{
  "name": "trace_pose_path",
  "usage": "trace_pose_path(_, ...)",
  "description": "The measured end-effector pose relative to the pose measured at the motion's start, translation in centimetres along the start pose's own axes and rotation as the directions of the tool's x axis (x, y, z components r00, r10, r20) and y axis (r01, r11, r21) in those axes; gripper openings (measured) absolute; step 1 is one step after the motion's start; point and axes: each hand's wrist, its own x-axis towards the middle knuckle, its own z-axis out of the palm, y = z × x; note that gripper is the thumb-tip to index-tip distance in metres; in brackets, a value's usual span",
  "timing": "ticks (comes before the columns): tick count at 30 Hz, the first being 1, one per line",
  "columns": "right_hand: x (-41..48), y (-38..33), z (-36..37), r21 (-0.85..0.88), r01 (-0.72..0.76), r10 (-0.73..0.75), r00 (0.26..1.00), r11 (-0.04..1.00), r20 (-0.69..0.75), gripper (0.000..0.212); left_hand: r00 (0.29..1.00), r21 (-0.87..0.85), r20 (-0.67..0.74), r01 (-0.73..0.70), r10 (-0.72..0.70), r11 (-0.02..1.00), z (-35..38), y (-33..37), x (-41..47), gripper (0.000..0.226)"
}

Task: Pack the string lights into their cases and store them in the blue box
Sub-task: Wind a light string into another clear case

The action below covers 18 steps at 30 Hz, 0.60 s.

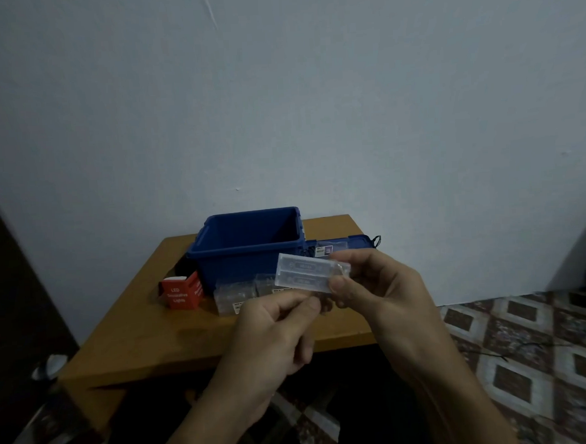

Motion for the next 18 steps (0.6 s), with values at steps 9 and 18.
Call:
trace_pose_path(9, 0.15, 0.42, -0.06, -0.027, -0.012, 0.012, 1.000, 1.000, -0.025, 0.018, 0.998, 0.161, 0.038, 0.042, -0.049, 0.986, -0.72, 0.48, 0.20, 0.019)
trace_pose_path(18, 0.15, 0.65, 0.28, -0.011, 0.037, -0.038, 0.992, 0.999, -0.118, 0.019, 0.992, 0.377, 0.030, -0.123, 0.121, 0.918, -0.15, 0.44, -0.54, 0.024)
